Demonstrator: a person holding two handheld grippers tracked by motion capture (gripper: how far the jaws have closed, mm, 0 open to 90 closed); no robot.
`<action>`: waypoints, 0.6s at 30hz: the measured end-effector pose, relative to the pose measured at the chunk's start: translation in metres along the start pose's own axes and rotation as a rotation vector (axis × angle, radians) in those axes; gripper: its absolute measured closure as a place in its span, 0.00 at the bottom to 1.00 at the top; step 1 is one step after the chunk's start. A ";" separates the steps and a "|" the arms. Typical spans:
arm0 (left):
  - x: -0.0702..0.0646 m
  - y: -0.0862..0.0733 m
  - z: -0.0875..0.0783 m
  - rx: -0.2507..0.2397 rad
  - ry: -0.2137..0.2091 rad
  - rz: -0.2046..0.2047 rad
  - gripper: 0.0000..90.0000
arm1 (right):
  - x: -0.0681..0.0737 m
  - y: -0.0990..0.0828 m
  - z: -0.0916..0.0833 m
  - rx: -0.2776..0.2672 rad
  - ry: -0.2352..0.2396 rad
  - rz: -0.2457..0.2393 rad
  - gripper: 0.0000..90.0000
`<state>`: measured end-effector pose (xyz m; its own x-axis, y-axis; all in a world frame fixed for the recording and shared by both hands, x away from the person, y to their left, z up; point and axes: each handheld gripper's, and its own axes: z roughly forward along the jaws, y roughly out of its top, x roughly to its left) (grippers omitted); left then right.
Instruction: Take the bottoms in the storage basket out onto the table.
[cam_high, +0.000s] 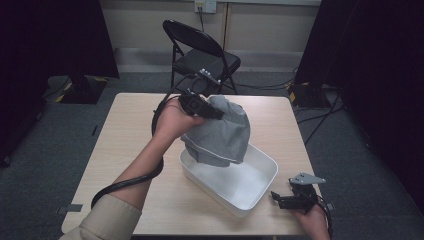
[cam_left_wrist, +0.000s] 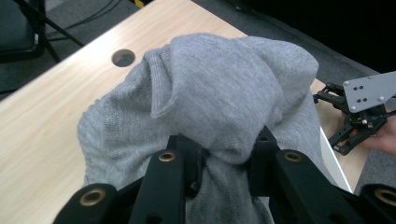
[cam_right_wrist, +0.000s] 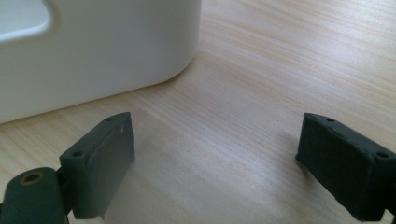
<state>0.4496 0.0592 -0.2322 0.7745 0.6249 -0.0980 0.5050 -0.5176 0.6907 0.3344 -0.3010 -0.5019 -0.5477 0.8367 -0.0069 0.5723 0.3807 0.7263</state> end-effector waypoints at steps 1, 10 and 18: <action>0.004 0.001 -0.008 -0.004 0.009 -0.007 0.81 | 0.000 0.000 0.000 0.001 0.000 0.002 0.11; 0.025 -0.008 -0.040 -0.020 0.054 -0.046 0.81 | 0.000 0.000 0.000 0.000 -0.004 0.005 0.11; 0.044 -0.017 -0.082 -0.050 0.103 -0.088 0.81 | 0.000 0.000 0.000 0.000 -0.007 0.008 0.11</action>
<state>0.4439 0.1438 -0.1899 0.6839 0.7243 -0.0876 0.5474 -0.4300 0.7179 0.3345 -0.3007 -0.5019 -0.5384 0.8427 -0.0058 0.5771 0.3737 0.7261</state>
